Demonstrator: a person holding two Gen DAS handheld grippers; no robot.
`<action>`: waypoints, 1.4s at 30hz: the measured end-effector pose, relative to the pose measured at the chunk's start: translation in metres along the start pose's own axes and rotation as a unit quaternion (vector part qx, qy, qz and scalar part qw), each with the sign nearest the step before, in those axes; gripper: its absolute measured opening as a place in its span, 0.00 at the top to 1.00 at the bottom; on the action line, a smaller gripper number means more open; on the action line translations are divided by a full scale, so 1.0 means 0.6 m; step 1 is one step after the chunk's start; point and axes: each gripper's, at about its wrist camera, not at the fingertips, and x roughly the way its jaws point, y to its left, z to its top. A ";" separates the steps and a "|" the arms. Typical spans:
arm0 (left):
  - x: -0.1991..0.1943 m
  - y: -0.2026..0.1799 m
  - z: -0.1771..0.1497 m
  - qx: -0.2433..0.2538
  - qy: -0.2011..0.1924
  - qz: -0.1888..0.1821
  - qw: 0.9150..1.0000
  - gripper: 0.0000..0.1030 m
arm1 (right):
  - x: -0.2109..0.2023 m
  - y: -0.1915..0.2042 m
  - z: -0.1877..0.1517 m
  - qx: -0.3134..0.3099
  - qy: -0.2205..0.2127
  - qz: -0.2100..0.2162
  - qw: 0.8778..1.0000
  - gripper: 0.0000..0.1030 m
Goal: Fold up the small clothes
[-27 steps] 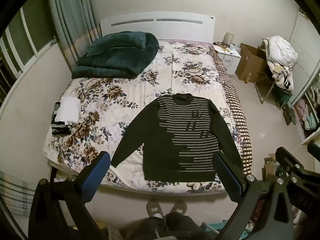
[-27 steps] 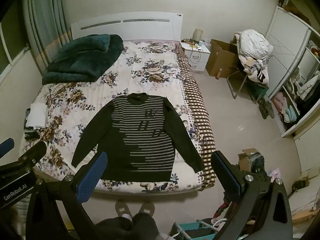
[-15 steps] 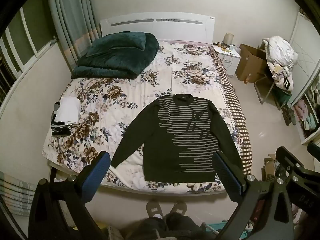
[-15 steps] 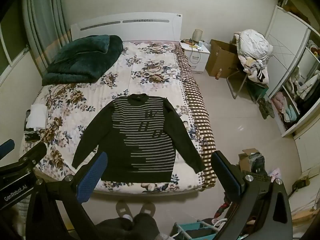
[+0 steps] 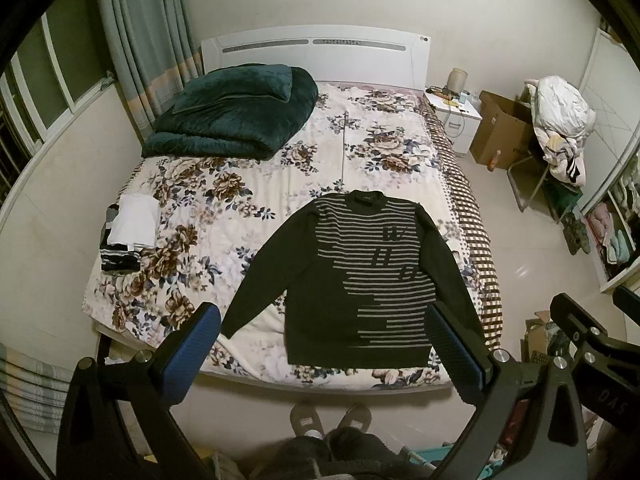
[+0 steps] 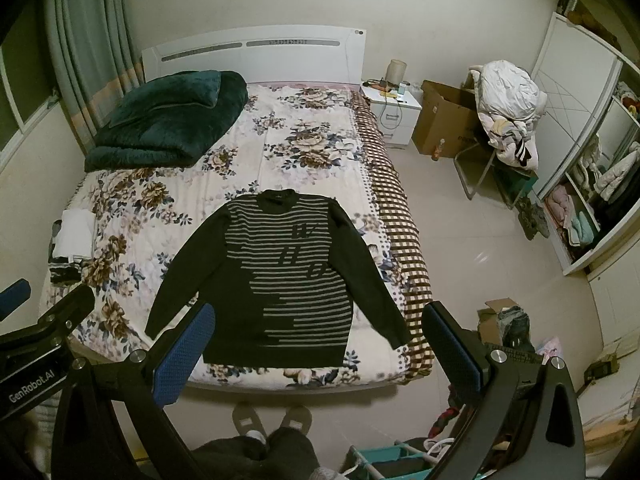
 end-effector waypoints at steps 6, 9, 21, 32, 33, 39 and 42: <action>0.001 0.000 0.000 0.000 0.001 -0.001 1.000 0.00 | 0.001 0.001 0.002 0.001 0.000 0.000 1.000 0.00; 0.000 0.000 0.000 -0.001 0.001 -0.002 1.000 0.00 | 0.000 0.002 0.004 0.000 0.000 0.000 1.000 0.00; 0.000 0.001 0.000 -0.002 0.001 -0.003 1.000 0.00 | 0.001 0.005 0.008 0.000 0.000 0.000 1.000 0.00; 0.001 0.001 0.000 -0.002 0.000 -0.005 1.000 0.00 | -0.001 0.003 0.009 0.001 0.000 0.000 1.000 0.00; 0.001 0.001 0.000 -0.002 0.001 -0.005 1.000 0.00 | -0.001 0.003 0.009 0.001 0.000 0.001 1.000 0.00; 0.001 0.001 0.000 -0.003 0.000 -0.005 1.000 0.00 | -0.003 0.002 0.009 0.001 0.000 0.001 1.000 0.00; 0.000 0.001 0.000 -0.003 0.000 -0.005 1.000 0.00 | -0.004 0.002 0.009 0.002 0.000 0.001 1.000 0.00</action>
